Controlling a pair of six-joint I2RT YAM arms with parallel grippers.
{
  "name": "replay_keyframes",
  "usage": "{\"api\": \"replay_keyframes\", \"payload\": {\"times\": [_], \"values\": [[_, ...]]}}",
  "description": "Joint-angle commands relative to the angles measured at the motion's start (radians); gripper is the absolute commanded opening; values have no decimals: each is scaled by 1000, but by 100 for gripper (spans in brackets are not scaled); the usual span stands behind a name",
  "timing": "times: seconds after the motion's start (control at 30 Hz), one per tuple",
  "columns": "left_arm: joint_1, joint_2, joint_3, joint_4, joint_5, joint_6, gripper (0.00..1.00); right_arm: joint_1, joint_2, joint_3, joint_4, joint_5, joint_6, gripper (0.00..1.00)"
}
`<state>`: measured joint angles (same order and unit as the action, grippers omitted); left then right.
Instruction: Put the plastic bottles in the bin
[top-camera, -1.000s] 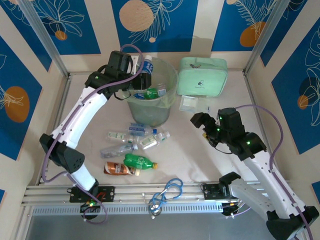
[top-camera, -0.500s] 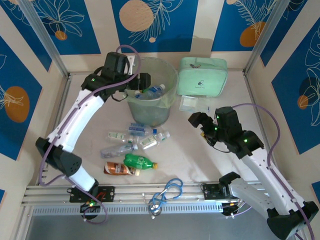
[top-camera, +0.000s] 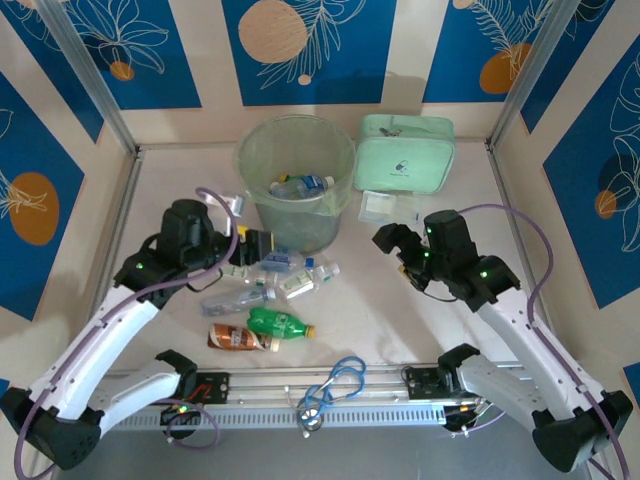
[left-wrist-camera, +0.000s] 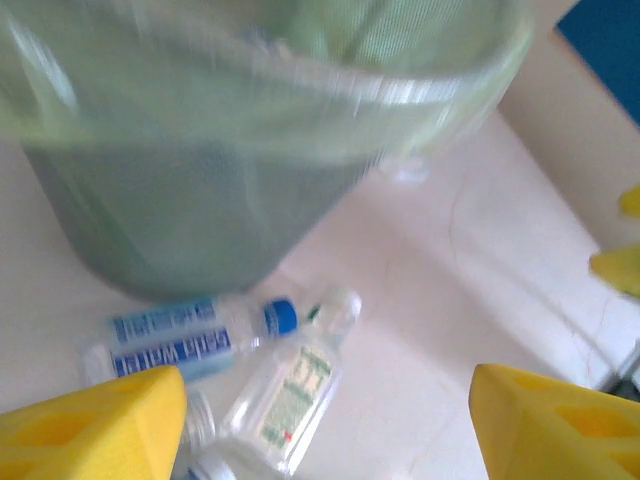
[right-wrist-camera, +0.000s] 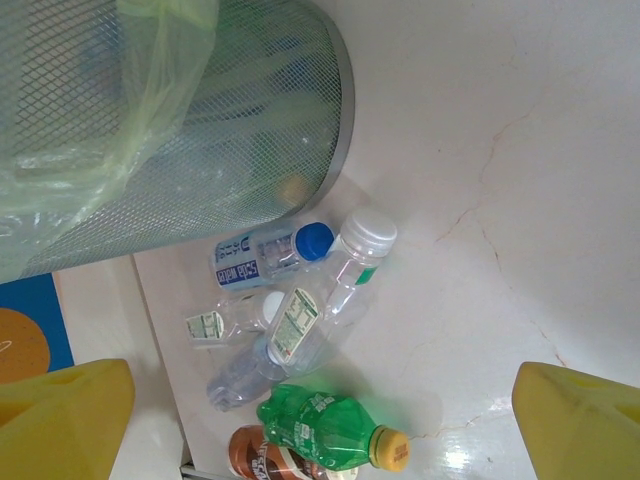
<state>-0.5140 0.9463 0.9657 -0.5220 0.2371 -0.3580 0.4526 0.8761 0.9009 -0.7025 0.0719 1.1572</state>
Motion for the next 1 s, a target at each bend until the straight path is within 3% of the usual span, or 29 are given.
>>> {"api": "replay_keyframes", "payload": {"times": [0.0, 0.2, 0.37, 0.73, 0.97], "values": [[-33, 55, -79, 56, 82, -13, 76, 12, 17, 20, 18, 0, 14, 97], [-145, 237, -74, 47, 68, 82, 82, 18, 7, 7, 3, 11, 22, 97], [-212, 341, -65, 50, -29, 138, 84, 17, -20, -23, -3, 17, 38, 97], [-247, 502, -17, 74, -136, 208, 88, 8, -35, -46, 5, 6, 45, 97], [-257, 576, 5, 88, -176, 228, 97, 8, -41, -66, 9, 0, 52, 97]]}}
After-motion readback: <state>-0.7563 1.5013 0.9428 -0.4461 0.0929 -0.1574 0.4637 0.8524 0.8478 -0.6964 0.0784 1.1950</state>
